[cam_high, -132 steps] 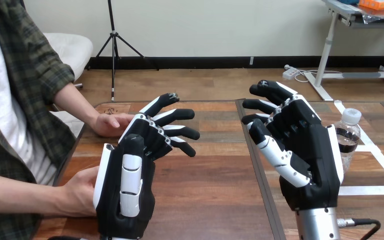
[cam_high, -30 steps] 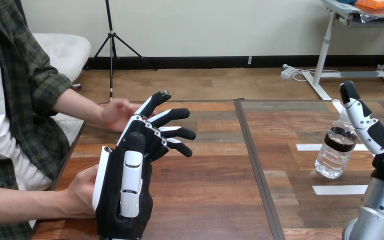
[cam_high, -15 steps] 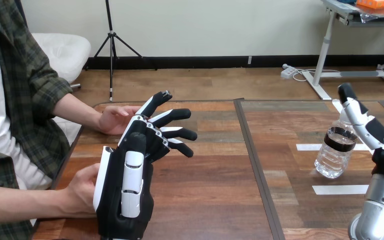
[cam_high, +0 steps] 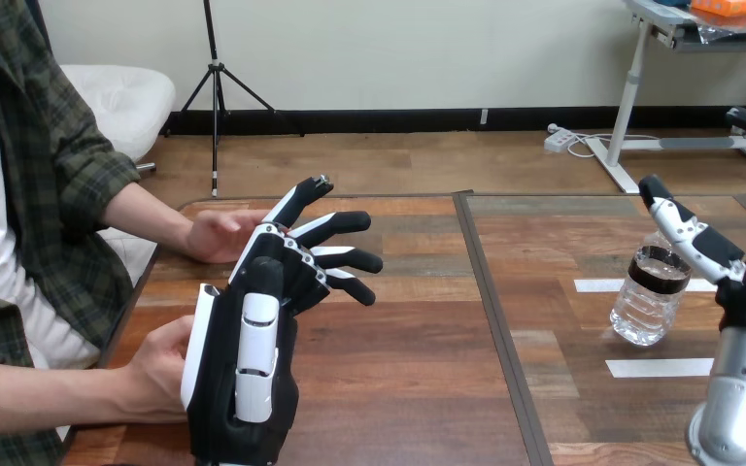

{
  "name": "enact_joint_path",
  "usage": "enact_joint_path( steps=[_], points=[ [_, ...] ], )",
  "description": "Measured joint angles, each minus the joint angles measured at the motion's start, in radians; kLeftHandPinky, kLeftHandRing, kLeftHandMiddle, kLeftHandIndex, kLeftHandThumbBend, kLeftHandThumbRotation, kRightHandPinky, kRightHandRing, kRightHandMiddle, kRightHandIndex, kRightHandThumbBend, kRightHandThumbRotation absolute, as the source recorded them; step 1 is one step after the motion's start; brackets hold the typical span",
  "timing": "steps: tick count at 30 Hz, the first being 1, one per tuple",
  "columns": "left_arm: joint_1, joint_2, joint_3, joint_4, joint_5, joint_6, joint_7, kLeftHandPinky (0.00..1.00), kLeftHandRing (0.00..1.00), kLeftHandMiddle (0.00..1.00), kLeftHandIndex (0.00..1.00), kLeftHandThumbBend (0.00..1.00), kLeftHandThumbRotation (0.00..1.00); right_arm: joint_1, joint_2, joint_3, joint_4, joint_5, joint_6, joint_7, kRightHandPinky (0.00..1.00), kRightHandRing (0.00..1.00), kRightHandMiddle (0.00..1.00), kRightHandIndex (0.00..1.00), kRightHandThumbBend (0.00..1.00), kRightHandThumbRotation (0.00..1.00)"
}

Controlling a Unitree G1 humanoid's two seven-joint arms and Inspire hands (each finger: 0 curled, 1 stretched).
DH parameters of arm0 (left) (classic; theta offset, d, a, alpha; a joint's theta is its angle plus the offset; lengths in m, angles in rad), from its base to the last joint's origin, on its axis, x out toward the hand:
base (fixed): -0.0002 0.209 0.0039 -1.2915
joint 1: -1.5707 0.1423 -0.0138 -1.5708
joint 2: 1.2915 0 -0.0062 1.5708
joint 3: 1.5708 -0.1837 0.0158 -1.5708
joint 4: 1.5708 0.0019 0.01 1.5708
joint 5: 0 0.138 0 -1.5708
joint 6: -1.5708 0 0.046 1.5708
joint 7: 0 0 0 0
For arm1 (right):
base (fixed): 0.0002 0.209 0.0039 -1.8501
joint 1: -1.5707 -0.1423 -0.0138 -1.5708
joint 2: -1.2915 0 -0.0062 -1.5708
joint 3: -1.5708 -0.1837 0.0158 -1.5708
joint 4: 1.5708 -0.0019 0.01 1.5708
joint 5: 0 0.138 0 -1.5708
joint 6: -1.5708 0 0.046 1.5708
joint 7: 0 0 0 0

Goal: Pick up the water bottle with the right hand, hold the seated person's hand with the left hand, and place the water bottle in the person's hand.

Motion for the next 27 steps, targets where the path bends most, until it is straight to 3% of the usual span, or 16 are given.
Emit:
enact_joint_path(
  steps=[14, 27],
  points=[
    [0.000, 0.000, -0.001, 0.000, -0.006, 0.000, -0.007, 0.44, 0.60, 0.72, 0.83, 0.44, 1.00, -0.093, -0.038, 0.014, 0.103, 0.047, 0.062, 0.093, 0.93, 0.93, 0.88, 0.82, 0.64, 0.02],
    [0.000, 0.000, 0.000, 0.000, -0.012, 0.000, -0.011, 0.44, 0.60, 0.72, 0.84, 0.44, 1.00, -0.160, -0.066, 0.047, 0.228, 0.044, 0.081, 0.114, 0.90, 0.93, 0.89, 0.83, 0.65, 0.04]
  ],
)
